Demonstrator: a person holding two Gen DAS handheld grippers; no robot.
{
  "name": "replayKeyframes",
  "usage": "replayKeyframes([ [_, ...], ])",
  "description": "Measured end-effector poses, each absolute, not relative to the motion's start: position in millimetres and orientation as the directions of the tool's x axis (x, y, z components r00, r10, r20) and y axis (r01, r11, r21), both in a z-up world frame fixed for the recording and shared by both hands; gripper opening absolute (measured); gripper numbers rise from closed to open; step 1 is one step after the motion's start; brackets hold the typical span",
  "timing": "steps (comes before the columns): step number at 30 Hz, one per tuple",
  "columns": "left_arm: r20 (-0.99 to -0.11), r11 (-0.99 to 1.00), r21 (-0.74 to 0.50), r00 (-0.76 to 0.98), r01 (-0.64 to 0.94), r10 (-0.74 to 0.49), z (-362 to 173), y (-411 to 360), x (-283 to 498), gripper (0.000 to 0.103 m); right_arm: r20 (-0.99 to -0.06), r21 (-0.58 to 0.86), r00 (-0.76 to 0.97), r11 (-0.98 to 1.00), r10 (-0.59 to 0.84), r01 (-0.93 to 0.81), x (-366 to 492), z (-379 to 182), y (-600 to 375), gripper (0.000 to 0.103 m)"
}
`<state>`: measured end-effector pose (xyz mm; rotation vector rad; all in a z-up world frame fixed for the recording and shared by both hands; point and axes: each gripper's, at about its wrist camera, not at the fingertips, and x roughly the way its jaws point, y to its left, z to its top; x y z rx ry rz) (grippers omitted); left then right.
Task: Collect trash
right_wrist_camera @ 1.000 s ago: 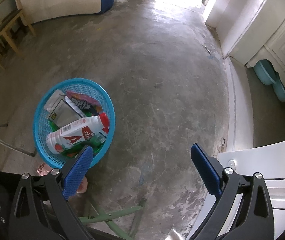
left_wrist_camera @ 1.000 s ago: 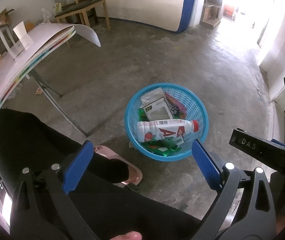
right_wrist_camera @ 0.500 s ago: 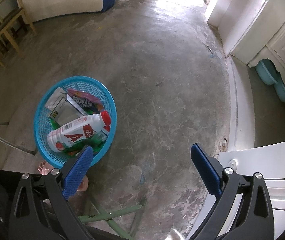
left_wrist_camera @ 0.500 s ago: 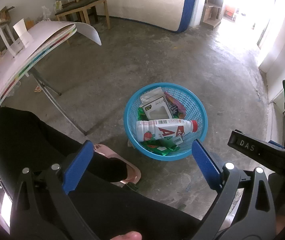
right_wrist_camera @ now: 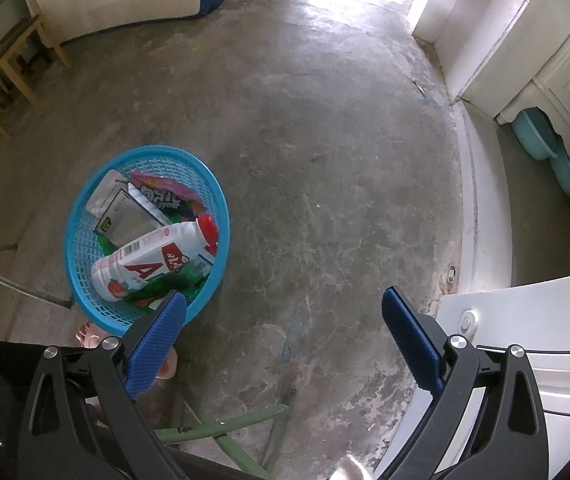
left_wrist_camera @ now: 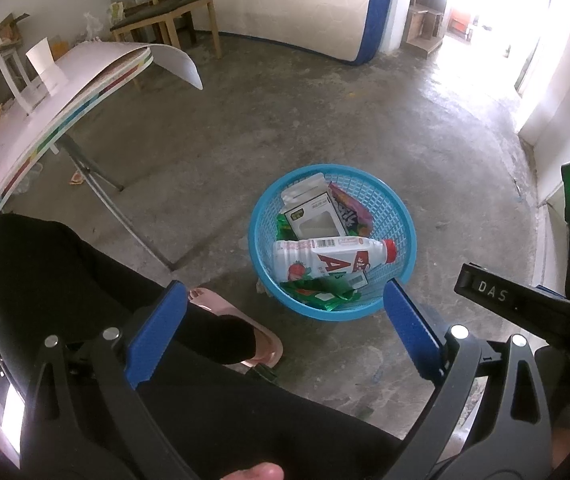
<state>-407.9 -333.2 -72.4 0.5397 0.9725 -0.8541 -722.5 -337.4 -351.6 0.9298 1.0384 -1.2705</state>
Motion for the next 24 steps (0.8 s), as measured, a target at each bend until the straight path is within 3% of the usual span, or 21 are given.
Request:
replayKeyframes([
  [24,-0.875,0.567,0.018,0.287,0.824,-0.390,-71.5,-331.8,-408.3,0.095,-0.959,-0.022,0.006,0.097,-0.282,0.995,-723.4,-350.8,-336.0,0.095],
])
